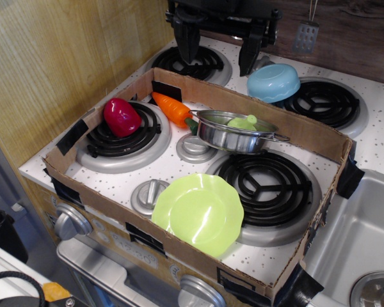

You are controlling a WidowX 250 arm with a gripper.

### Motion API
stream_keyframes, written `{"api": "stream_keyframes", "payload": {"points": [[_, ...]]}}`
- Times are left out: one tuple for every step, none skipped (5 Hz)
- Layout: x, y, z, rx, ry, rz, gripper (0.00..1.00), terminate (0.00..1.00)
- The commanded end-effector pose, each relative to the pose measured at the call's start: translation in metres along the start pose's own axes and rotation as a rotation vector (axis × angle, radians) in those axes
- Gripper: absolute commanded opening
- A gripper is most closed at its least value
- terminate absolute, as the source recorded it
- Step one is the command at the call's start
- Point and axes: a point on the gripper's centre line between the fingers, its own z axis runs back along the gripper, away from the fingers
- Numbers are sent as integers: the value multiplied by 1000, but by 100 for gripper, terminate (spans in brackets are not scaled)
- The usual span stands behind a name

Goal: Take broccoli out of pan

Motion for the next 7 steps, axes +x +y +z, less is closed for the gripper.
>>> {"api": "stream_keyframes", "payload": {"points": [[19,-10,-26,-37,-155,47,100,0],[22,-14,-47,-62,-210,57,100,0],[31,-18,-66,-111,-175,59,100,0],[37,-23,-78,-142,-174,66,100,0],[38,-24,-85,-156,-168,65,100,0],[36,-25,-89,-157,-160,69,100,0],[29,-24,-91,-153,-152,74,100,0]]}}
